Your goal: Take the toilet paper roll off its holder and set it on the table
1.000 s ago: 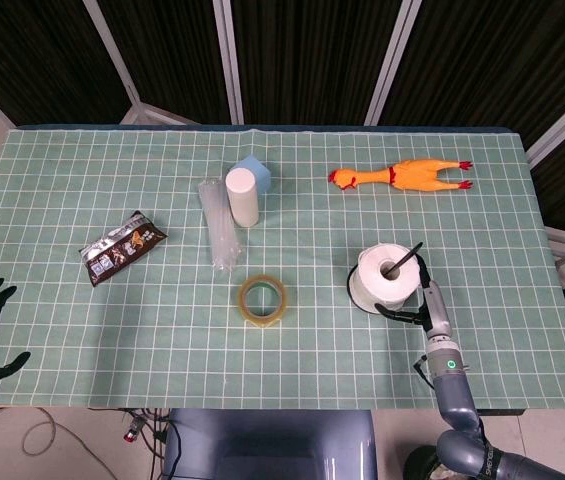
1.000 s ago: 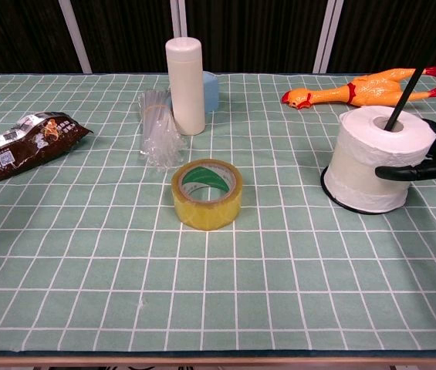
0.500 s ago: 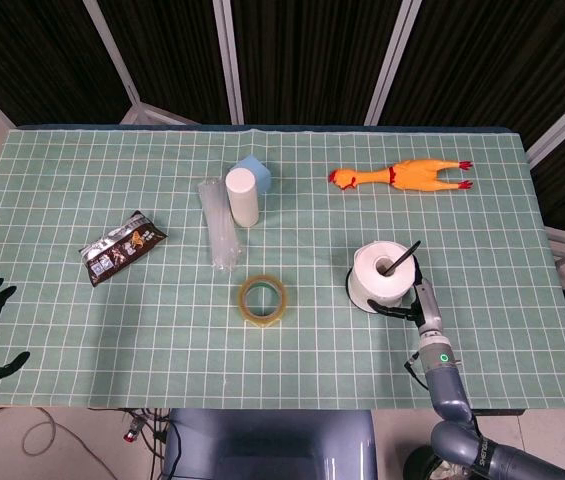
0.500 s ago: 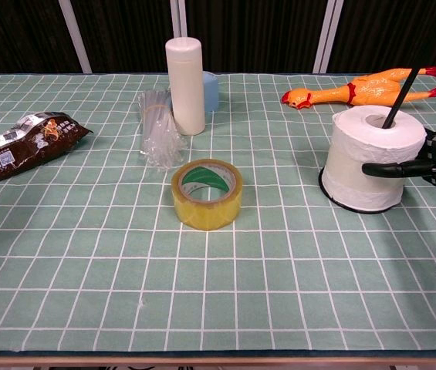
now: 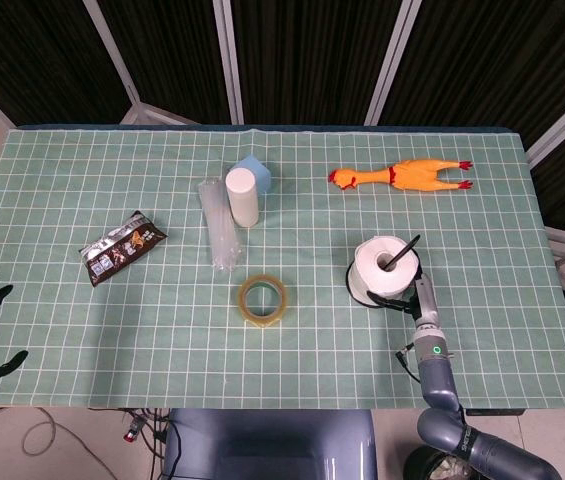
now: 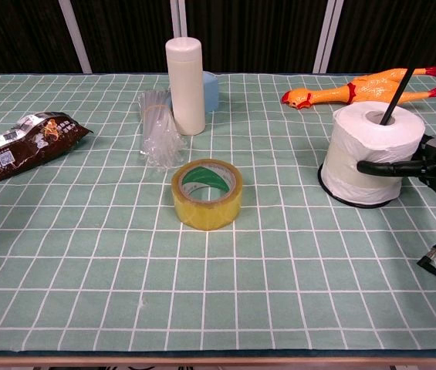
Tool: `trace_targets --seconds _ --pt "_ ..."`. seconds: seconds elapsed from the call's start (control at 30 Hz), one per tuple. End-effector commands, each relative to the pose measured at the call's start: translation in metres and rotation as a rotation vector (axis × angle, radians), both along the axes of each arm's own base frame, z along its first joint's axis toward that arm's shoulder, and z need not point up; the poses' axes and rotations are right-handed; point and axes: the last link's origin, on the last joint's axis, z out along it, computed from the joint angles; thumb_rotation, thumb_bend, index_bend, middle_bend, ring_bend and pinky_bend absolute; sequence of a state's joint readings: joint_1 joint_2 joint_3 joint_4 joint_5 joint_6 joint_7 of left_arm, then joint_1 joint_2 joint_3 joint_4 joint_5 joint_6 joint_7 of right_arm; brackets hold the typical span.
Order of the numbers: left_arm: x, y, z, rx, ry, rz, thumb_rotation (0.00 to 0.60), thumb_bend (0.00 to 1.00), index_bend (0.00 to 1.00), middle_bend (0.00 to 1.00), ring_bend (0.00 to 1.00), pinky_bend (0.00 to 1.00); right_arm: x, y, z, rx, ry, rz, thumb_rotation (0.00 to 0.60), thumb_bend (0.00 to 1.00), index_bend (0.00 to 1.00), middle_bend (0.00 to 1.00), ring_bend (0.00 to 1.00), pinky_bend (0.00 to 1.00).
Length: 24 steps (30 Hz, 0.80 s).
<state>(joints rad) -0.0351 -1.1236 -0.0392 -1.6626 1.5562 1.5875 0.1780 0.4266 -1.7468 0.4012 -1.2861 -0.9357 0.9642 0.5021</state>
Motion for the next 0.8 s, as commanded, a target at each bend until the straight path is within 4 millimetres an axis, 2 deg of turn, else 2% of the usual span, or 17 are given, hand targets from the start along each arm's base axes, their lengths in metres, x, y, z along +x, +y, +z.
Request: trace_targets --seconds 0.03,0.2,0.33,0.53,0.8 --pt "0.000 0.000 0.000 0.000 0.000 0.000 0.600 0.04 0.14 0.06 0.00 0.00 0.000 -0.001 -0.002 0.005 -0.004 0.002 0.600 0.03 0.06 0.13 0.03 0.00" --pt "0.000 0.000 0.000 0.001 -0.004 0.002 0.600 0.04 0.14 0.06 0.00 0.00 0.004 0.006 0.003 -0.008 -0.036 0.010 0.600 0.03 0.23 0.25 0.06 0.00" --pt "0.000 0.000 -0.001 0.000 -0.006 0.005 0.600 0.04 0.14 0.06 0.00 0.00 0.006 0.005 0.009 -0.034 -0.070 0.008 0.600 0.03 0.36 0.28 0.08 0.00" --pt "0.000 0.000 -0.001 0.001 -0.008 0.006 0.600 0.04 0.14 0.06 0.00 0.00 0.010 0.001 0.022 -0.071 -0.093 0.026 0.600 0.03 0.39 0.29 0.09 0.00" --pt "0.001 0.000 -0.001 -0.002 -0.007 0.005 0.600 0.04 0.14 0.06 0.00 0.00 0.019 -0.007 0.049 -0.115 -0.112 0.064 0.600 0.03 0.39 0.29 0.09 0.00"
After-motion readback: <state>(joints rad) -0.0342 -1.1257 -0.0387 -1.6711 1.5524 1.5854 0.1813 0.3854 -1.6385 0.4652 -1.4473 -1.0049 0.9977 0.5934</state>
